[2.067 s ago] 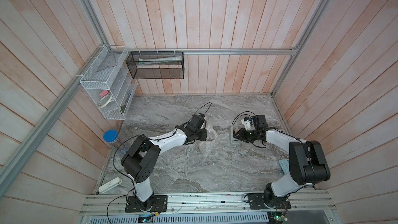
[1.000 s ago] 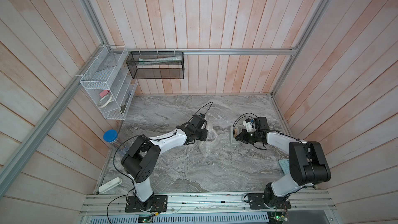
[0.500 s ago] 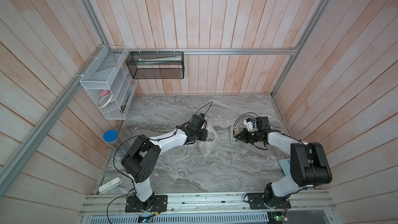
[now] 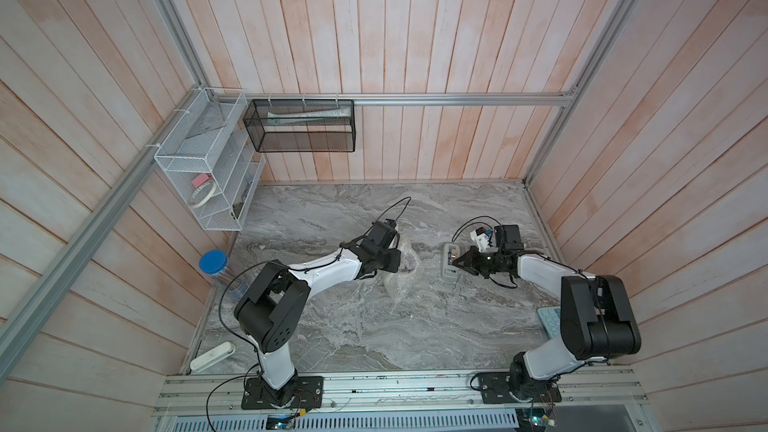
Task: Wrap mugs in bubble wrap
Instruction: Tear off the tape using the Tape Cutter.
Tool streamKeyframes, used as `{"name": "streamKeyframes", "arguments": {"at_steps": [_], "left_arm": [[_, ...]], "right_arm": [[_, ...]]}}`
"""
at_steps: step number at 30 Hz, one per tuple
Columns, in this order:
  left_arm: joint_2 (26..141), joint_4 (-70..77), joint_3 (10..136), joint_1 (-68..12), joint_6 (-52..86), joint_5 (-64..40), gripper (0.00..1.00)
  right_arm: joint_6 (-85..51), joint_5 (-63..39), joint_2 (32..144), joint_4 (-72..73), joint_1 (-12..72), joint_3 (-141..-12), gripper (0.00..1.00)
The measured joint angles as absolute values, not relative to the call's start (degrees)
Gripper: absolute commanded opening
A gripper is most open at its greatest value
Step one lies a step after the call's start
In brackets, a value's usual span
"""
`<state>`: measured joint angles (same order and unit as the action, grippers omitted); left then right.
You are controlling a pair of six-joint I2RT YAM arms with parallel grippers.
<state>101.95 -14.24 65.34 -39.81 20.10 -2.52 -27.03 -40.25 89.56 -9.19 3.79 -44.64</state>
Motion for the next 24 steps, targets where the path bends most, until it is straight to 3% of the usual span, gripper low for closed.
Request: {"name": "streamKeyframes", "arguments": {"at_steps": [9,14,24], "left_arm": [[102.0,-14.3,65.4,-39.8,20.0,-2.5,0.21],[102.0,-14.3,65.4,-39.8,19.9,-2.5,0.21],[102.1,-14.4,65.5,-39.8,19.9,-2.5,0.21]], "right_arm": [[-27.4,-41.5,89.4,-8.0,3.7,-44.6,0.0],[-26.7,-39.5,89.4,-9.3,3.6,-44.6,0.23],[-26.1,-38.9,89.5,-8.7,3.6,-43.0,0.29]]}}
